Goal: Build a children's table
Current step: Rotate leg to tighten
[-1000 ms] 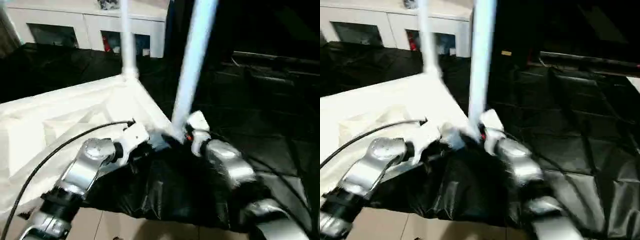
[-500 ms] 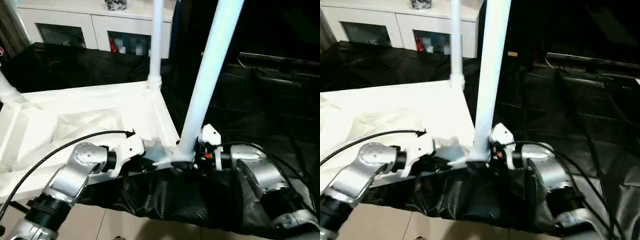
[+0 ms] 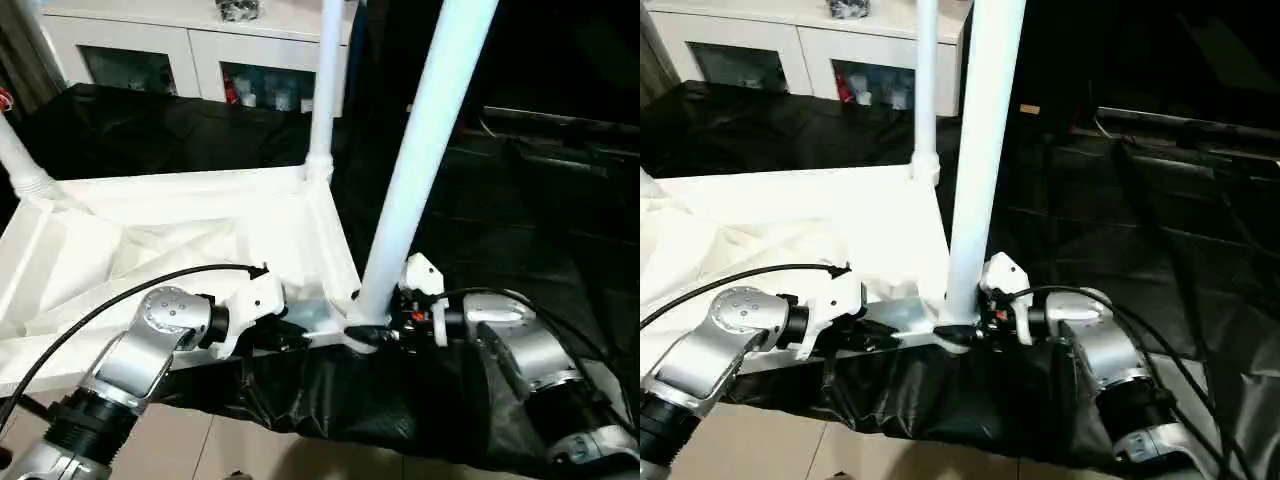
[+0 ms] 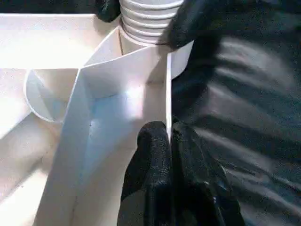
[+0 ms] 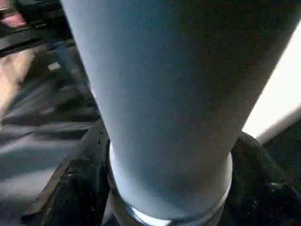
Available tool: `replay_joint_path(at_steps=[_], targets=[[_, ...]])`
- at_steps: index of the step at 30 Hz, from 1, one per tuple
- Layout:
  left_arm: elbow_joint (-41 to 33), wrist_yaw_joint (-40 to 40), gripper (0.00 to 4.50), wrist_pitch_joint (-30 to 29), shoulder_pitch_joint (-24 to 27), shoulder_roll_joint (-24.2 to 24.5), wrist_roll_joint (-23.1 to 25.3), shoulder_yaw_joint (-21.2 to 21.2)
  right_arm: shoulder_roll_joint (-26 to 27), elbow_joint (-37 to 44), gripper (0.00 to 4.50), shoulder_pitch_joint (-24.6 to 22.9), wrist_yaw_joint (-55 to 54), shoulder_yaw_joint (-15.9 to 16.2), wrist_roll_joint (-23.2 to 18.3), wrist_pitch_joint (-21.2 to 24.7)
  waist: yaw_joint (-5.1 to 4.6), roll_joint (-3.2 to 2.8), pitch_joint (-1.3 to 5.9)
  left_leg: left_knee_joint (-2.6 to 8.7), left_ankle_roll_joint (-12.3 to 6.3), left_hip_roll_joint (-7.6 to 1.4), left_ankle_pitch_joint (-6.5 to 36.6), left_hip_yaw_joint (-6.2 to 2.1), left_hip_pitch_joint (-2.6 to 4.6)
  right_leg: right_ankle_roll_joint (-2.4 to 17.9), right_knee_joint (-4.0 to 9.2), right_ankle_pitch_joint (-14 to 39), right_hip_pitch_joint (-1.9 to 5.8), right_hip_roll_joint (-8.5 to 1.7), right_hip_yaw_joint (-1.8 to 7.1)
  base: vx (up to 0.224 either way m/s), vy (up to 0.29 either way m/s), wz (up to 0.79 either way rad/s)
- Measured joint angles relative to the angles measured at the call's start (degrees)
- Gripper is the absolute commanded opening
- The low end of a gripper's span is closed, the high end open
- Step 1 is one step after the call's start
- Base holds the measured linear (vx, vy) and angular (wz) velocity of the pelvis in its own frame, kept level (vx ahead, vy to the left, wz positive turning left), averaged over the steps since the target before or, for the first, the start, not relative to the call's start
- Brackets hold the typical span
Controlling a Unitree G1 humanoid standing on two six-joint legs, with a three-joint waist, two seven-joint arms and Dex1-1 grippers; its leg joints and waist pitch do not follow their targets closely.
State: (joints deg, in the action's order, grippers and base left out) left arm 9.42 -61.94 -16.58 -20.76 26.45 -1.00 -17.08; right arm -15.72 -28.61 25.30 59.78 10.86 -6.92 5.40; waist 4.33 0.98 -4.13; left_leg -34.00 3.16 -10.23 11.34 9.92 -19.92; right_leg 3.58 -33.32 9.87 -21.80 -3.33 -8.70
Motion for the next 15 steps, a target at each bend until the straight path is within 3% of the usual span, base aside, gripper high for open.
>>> replay_joint_path(at_steps=[4,11,13,15], targets=[[3.6,7.4,0.0,-2.4,-2.7,-3.6,2.2,1.2,7.2,-7.3,2.75,4.2,-16.6,-3.0,2.3,-0.6,-1.38,0.04,0.05,-0.04,0.09,0.0,-0.1,-0.02,0.18,0.0,0.12,0.0,0.05,0.0,-0.05,0.0,0.0,0.0],[7.4,14.3,0.0,-4.2,-5.8,-7.4,4.3,1.5,13.5,-13.5,2.75,8.0,-32.1,-6.2,2.9,-1.0,-1.58,0.06,0.08,-0.06,0.09,0.01,0.0,-0.03,0.52,0.0,0.14,0.0,0.23,0.0,-0.02,0.0,0.0,0.0],[7.9,15.4,0.0,-4.4,-6.1,-8.1,4.7,1.5,14.1,-14.6,3.31,8.6,-33.8,-6.6,3.1,-1.6,-1.49,0.09,0.1,-0.02,0.08,0.01,0.0,-0.03,0.48,0.0,0.15,0.0,0.21,-0.01,-0.02,0.0,0.0,0.0],[7.8,15.4,0.0,-4.4,-6.2,-8.2,4.9,1.6,14.5,-15.1,3.44,8.6,-33.8,-7.2,3.0,-2.5,-1.33,0.1,0.11,0.04,0.07,0.02,0.0,-0.02,0.47,0.0,0.14,0.0,0.2,-0.01,-0.01,0.0,0.0,0.0]])
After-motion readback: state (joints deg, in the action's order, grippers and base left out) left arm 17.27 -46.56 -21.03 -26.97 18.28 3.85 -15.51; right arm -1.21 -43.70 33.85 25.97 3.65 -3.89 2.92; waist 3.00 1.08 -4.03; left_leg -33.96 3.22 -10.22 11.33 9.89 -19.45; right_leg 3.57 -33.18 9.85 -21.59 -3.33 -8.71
